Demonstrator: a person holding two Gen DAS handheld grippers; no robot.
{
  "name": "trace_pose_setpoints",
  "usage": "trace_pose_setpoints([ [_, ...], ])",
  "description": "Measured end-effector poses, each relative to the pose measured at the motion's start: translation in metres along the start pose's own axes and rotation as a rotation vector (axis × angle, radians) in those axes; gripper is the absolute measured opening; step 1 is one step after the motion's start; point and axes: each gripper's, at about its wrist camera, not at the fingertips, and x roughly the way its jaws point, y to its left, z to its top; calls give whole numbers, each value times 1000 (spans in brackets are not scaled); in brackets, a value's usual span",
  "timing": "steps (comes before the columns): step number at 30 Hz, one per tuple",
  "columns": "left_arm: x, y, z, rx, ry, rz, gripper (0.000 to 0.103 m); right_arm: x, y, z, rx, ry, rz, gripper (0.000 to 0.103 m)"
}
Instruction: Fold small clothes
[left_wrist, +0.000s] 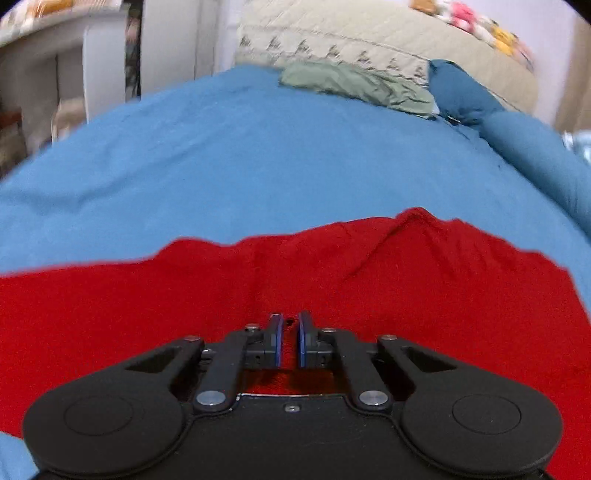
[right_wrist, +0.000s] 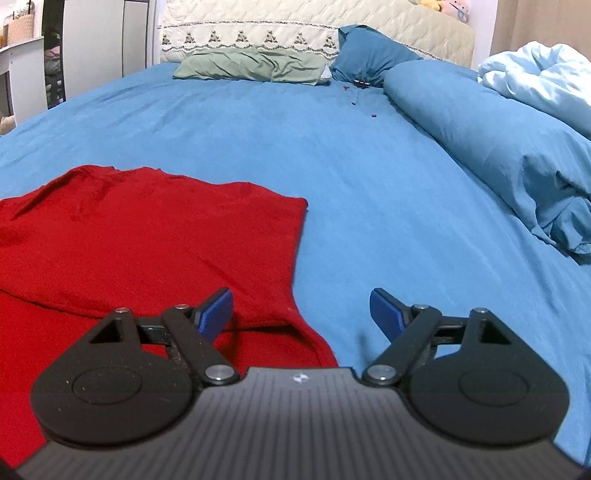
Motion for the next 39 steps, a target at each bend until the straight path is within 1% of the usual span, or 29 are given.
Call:
trace_pose_setpoints([
  [2,-20,-10,-6,58,-115,21,8,1,1,1,3,-5,-1,97],
  [4,-42,-18,-14,113,-266,53,9,1,3,2,10,-10,-1,97],
  [5,-49,-23,-19,145,-317,110,15,1,3,2,13,-14,3,97],
  [6,-49,-25,-21,163,-331,157,17,1,4,1,14,-18,10,97],
  [7,-47,-25,-24,167,-322,191,17,2,3,-2,13,-23,20,97],
  [8,-45,-23,-26,153,-299,203,26,2,5,-3,11,-25,28,97],
  [9,-44,-20,-29,132,-282,196,32,2,6,-3,11,-23,34,97],
  [11,-49,-16,-35,103,-278,137,57,2,10,-3,8,-25,54,97],
  [13,-55,-16,-38,110,-272,46,66,2,14,-2,-7,-40,85,97],
  [14,-54,-20,-36,121,-259,1,66,3,19,-1,-21,-47,108,97],
  [16,-47,-24,-30,138,-232,-66,68,8,27,2,-46,-43,143,97],
  [17,-39,-26,-27,146,-202,-91,73,14,32,3,-54,-32,164,97],
  [18,-28,-28,-22,146,-163,-92,74,19,35,3,-53,-23,180,97],
  [20,-6,-26,-19,117,-70,-39,74,30,41,0,-50,1,203,97],
  [21,4,-21,-18,94,-25,-26,74,35,41,-2,-53,15,198,97],
  [23,-1,-12,-22,59,-35,-58,74,42,37,-8,-53,39,188,98],
  [25,-7,-11,-25,64,-19,-57,74,42,26,-13,-18,35,205,98],
  [27,-12,-11,-26,55,-29,-51,74,41,22,-17,-8,36,214,98],
  [29,-16,-8,-23,39,-54,-63,75,38,22,-17,-19,29,216,99],
  [30,-19,-7,-21,32,-70,-77,77,37,22,-14,-22,16,221,99],
  [32,-15,-6,-17,12,-83,-106,91,36,23,-3,-17,-36,246,99],
  [34,-6,-7,-14,-3,-61,-126,93,44,26,10,10,-61,263,100],
  [35,0,-5,-13,-15,-36,-118,93,51,27,17,24,-61,270,100],
  [36,7,-3,-12,-25,-20,-111,93,60,28,23,34,-56,266,100],
  [39,8,-2,-13,-16,-12,-91,94,90,27,36,80,-27,225,100],
])
